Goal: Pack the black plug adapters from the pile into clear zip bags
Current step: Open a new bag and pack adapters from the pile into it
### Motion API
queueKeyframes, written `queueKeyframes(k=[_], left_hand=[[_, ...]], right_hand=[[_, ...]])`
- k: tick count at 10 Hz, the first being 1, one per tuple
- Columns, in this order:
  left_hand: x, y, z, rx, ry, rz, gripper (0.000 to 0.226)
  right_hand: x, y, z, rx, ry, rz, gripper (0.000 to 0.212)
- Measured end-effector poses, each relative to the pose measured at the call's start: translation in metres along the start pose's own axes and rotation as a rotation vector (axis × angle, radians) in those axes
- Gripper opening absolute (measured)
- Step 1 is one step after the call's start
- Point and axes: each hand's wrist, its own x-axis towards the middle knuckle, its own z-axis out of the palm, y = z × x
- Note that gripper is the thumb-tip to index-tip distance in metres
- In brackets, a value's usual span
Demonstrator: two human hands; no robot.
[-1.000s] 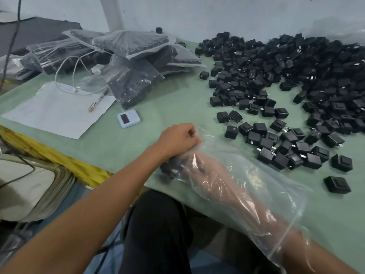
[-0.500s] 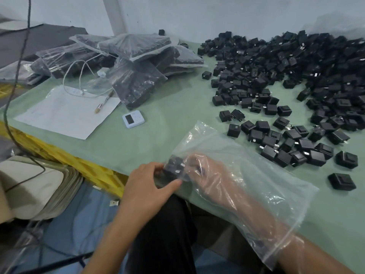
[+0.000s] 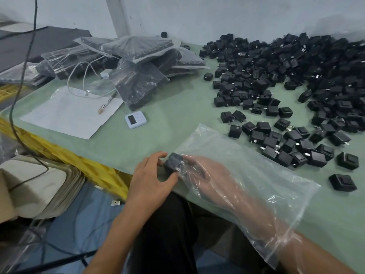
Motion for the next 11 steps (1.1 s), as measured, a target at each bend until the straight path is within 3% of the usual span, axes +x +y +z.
queueKeyframes(k=[1,2,3,4,5,6,7,8,9,10,11], left_hand=[[0.005,-0.009,-0.013,-0.078,-0.079,0.166,0.057],[0.015,-0.013,-0.028,0.122,-0.182,0.366,0.040],[0.024,-0.008,-0.037,0.298,-0.204,0.571,0.019],[0.028,-0.004,-0.039,0.366,-0.213,0.672,0.031],[0.032,-0.004,-0.039,0.297,-0.213,0.664,0.016],[0.031,-0.009,-0.035,0.123,-0.222,0.443,0.027],[0.027,-0.011,-0.027,-0.127,-0.279,0.145,0.051],[0.028,-0.007,-0.022,-0.342,-0.298,-0.027,0.060],[0.032,-0.005,-0.021,-0.273,-0.264,-0.038,0.047],[0.033,-0.002,-0.019,-0.201,-0.235,0.005,0.039],[0.032,-0.003,-0.019,-0.241,-0.237,-0.006,0.039]], right_hand=[[-0.001,0.001,0.001,-0.008,0.034,0.023,0.047],[-0.002,0.002,0.001,-0.100,0.054,-0.026,0.048],[-0.001,-0.017,-0.006,-0.109,0.045,0.007,0.031],[0.003,-0.024,-0.006,-0.031,0.081,-0.034,0.021],[0.004,-0.020,-0.010,0.102,0.031,0.019,0.026],[0.002,-0.020,-0.012,-0.004,0.018,-0.023,0.034],[0.002,-0.026,-0.006,0.009,0.102,0.044,0.029],[0.010,-0.010,-0.001,-0.123,0.078,-0.048,0.025],[0.012,-0.007,0.004,-0.159,0.110,-0.044,0.018],[0.008,-0.013,0.012,-0.102,0.185,0.049,0.028],[0.014,-0.017,0.011,-0.054,0.115,0.125,0.032]])
